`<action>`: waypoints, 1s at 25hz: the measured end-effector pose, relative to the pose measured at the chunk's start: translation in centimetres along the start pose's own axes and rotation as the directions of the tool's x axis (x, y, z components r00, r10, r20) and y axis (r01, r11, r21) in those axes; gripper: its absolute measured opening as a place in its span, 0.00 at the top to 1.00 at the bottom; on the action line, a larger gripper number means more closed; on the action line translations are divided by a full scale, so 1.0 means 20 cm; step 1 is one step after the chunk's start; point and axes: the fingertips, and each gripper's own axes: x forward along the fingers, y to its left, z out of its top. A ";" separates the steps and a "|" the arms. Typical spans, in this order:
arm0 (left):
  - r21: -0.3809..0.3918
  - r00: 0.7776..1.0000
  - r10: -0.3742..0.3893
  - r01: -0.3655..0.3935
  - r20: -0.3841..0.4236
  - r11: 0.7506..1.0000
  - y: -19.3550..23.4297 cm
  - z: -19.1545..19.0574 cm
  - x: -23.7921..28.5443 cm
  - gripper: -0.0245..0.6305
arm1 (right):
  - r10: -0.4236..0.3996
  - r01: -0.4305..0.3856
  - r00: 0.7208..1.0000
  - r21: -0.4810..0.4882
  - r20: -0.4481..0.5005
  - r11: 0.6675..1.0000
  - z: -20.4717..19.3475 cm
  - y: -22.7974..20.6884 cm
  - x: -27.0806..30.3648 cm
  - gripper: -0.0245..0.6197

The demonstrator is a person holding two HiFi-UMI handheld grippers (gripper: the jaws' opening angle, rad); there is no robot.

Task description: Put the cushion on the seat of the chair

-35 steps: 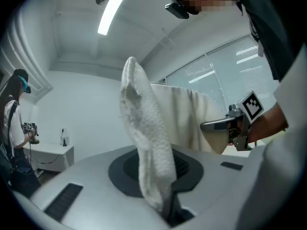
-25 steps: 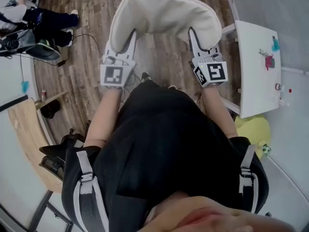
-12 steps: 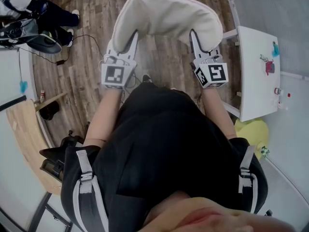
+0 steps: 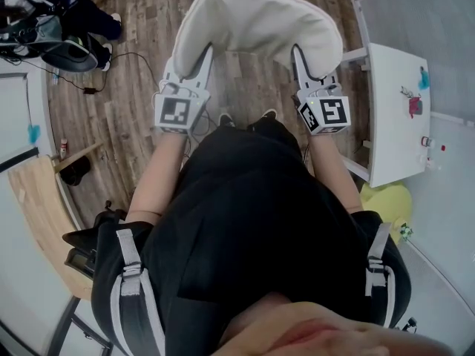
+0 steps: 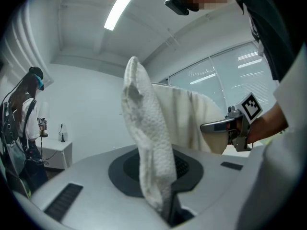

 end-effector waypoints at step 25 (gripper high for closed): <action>0.045 0.998 0.057 -0.056 -0.031 0.997 0.05 0.07 0.77 0.88 | 0.075 -0.075 0.997 -0.001 0.021 0.997 -0.01 -0.70 0.47 0.88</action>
